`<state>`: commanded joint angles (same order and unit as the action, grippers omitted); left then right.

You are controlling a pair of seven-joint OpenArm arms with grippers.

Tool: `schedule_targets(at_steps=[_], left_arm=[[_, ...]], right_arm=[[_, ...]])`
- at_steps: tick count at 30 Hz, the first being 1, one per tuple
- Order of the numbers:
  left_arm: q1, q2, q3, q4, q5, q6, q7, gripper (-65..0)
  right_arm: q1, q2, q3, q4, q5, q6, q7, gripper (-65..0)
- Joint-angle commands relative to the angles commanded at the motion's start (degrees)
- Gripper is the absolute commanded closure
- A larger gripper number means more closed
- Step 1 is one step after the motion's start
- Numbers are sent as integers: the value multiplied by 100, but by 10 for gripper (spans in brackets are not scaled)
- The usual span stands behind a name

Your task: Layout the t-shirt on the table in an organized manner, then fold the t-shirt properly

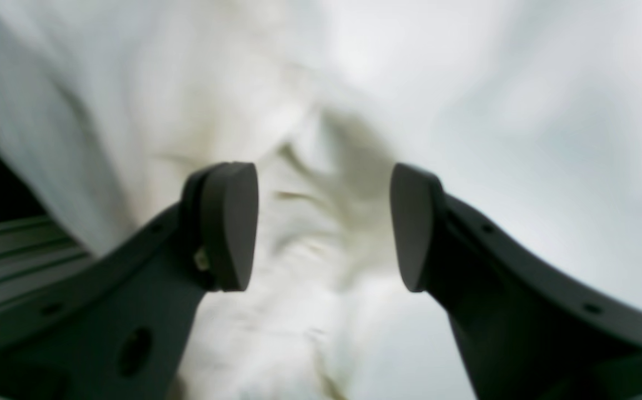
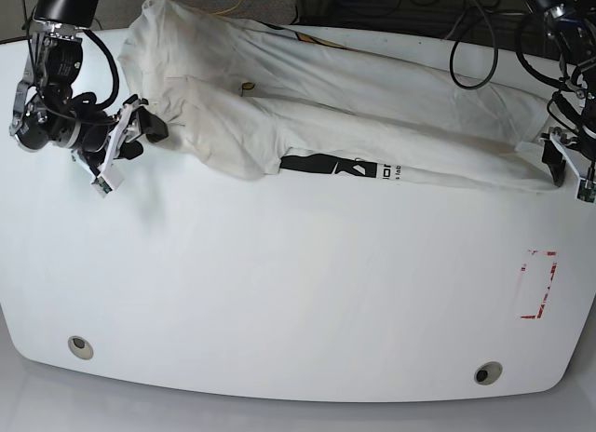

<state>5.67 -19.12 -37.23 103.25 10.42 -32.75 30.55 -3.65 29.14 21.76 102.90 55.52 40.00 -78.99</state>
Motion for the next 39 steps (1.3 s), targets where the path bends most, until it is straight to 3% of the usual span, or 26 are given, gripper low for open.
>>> schedule_targets(at_steps=[9,14,23,27,34,39], left_arm=[[-141,475,18,9,9,0,-360,-535],[-114,475,-9,9,35,0,-387,-535],[44,176,-325,0,18,9,-387,-535],[35,167,-299,0,9,0,-396,-535],[62,334,79,9,0,-9,-413,-532],[290,615,404,149,9,-9,-422,-444]], right_arm=[[35,-695,-18,501,-527,0,466,-367],[35,-1002,-18,519,-958,0,510,-367],[9,-1090,-26,519,-976,0,510,-367],[9,-1160,-26,519,-985,0,519,-367],[-79,-1574,-26,510,-1248,0,765,-367],[-229,-1908,-35,519,-1732,0,1002,-367]])
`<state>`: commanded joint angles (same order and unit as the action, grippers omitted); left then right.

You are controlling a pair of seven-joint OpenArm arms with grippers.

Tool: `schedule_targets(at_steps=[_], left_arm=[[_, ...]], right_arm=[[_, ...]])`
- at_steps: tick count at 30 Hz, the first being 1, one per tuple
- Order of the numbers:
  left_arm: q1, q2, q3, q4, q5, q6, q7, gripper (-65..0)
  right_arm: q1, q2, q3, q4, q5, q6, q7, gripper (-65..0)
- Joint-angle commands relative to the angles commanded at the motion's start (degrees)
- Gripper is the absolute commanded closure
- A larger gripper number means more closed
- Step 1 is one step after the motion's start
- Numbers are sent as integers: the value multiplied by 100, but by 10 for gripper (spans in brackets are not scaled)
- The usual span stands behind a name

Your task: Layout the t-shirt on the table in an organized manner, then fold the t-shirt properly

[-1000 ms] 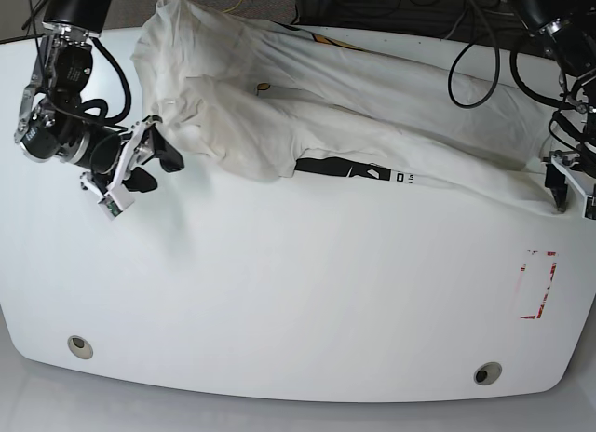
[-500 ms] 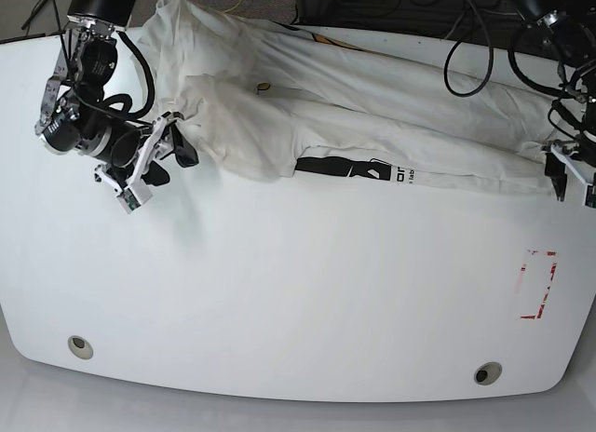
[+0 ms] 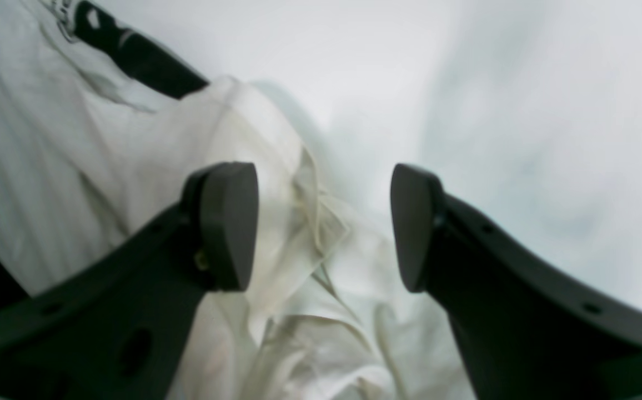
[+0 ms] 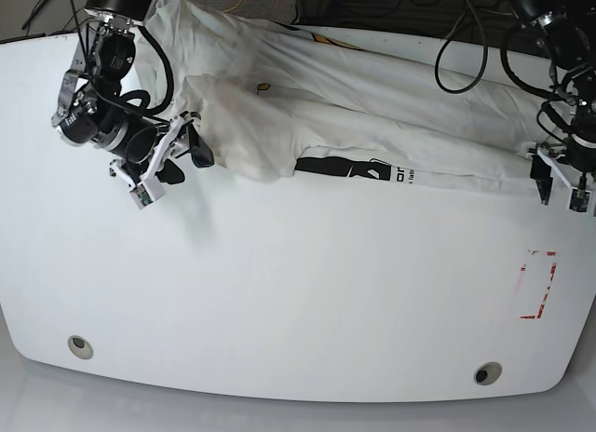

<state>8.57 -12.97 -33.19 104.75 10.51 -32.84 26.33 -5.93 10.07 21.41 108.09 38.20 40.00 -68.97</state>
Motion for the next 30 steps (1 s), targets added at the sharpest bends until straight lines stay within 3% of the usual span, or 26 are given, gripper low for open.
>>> schedule_targets(at_steps=[6,10,13,17,23,30], left_arm=[[299,105,686,62,18,-9,-62,-262],[545,114,914,62,26,-9,-378,-86],[642,132,923,62,26,-9,-580,0],[870,273,897,62,26,-9,-774,0],[1248,281,888,132,26,0,-1099,0],[1662,281,879,132,35,0,-1125,0]], right_arm=[[-26,-97,0,0,-62,0,18,-339],[-105,-97,0,0,-70,0,18,-212],[-141,-88,0,0,-70,0,26,-103],[-334,-79,0,35,-62,0,9,0],[-712,-79,0,26,-44,0,0,-5],[-1169,-70,0,-9,-53,0,0,-3]])
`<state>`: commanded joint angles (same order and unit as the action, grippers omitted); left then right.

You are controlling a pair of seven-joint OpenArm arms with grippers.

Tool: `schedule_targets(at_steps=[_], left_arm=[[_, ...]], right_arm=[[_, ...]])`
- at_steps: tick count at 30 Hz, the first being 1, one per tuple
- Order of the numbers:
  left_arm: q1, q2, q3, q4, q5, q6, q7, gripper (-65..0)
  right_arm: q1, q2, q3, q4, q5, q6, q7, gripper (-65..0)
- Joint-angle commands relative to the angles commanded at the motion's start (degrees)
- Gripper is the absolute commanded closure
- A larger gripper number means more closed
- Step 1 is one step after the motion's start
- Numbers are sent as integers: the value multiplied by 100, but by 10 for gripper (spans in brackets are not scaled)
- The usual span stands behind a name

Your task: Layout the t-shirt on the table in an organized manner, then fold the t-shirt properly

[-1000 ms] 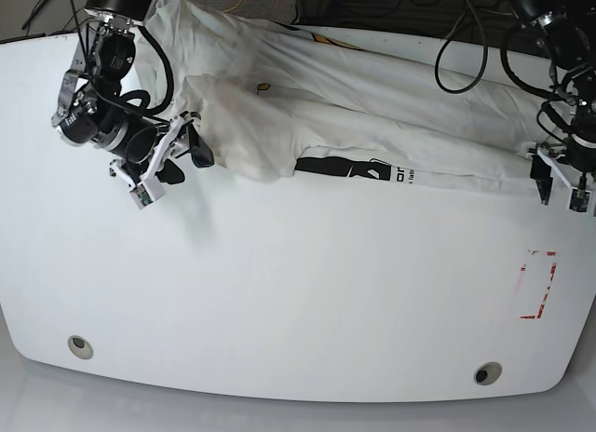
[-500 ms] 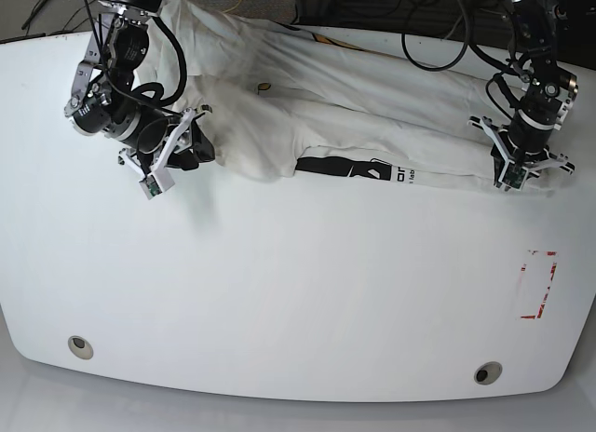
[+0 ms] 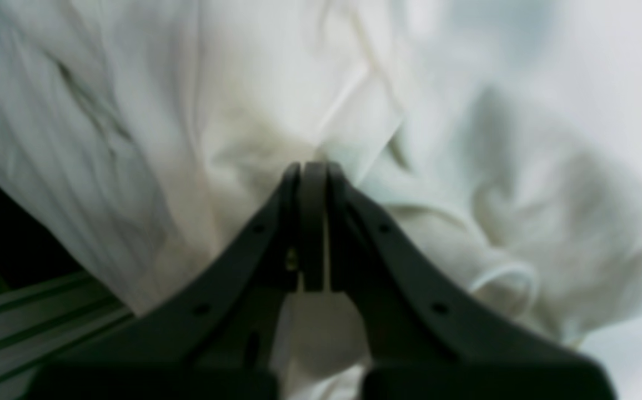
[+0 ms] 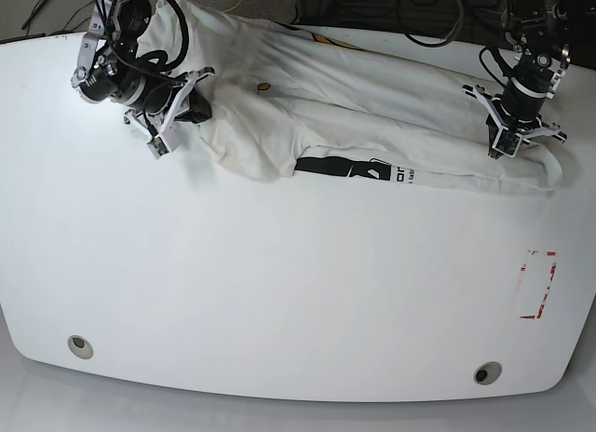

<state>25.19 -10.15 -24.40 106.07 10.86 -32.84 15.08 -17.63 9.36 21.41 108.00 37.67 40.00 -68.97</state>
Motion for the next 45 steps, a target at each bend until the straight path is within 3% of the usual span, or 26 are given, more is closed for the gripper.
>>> schedule_targets(at_steps=[8,14,26,40,42,45], left_arm=[[158,35,-62,-44,9,0,18,0],[193,35,-44,-97,18,0,18,0],[158,35,105,-273,18,0,18,0],[158,44,158,97,-26,0,35,0],[149,44,158,176,-35,0,88,-31],[44,44,149,264,-44,0,325,-128]], right_arm=[[-88,202,0,-607,-281,0,88,-3],[44,554,-9,-1169,-747,0,668,-4],[686,1169,-9,-2233,-1389,0,1064,-4],[853,1187,-9,-2242,-1582,0,1073,-4],[844,1178,-35,-2242,-1582,0,1073,-4],[853,1178,-308,-2242,-1582,0,1073,-4]])
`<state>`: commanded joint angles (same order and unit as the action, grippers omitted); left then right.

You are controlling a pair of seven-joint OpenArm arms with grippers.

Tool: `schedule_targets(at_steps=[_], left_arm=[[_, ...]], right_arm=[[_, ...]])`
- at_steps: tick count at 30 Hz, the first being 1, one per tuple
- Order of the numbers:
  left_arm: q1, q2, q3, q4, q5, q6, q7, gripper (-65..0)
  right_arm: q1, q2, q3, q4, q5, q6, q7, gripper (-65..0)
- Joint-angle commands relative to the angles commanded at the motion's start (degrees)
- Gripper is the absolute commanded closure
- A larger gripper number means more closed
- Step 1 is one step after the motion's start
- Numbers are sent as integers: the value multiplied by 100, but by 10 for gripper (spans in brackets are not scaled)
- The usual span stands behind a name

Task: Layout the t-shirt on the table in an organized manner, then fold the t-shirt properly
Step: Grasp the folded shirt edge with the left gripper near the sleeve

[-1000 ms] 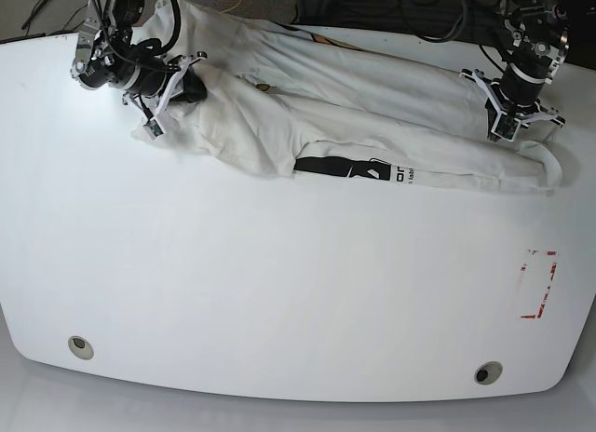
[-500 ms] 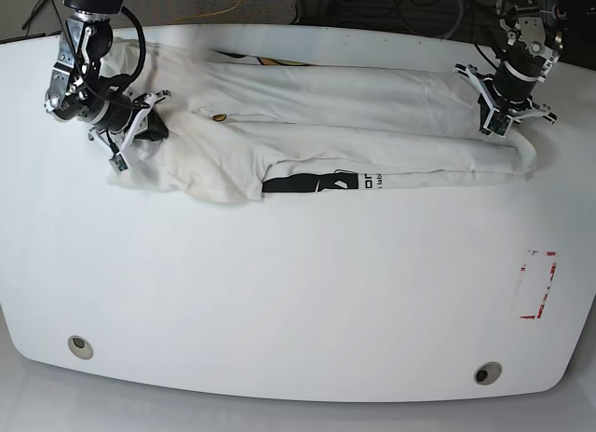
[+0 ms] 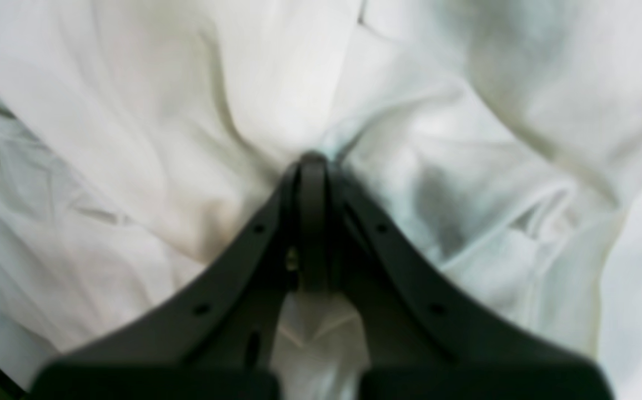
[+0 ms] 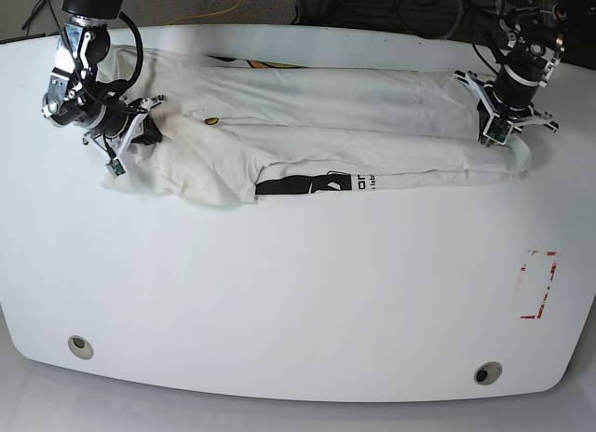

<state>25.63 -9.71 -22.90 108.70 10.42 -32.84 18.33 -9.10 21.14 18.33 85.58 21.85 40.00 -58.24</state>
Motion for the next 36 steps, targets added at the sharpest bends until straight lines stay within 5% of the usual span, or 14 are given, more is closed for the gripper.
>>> schedule_targets(at_steps=[6,10,20,36], left_arm=[[-466,325,-404,141,-185,0,686,-439],[-791,536,-1002,158,-536,-9,1064,-541],[-1116,703,-1934,141,-1574,-9,2268,-557],[-1090,1222,-2207,114,-1644,0,2295,-557]], right_arm=[[9,-9,-167,0,18,0,9,-4],[9,-53,-167,0,26,0,9,-4],[70,-158,-176,0,-9,0,9,-4],[88,-158,-176,0,-9,0,9,-4]])
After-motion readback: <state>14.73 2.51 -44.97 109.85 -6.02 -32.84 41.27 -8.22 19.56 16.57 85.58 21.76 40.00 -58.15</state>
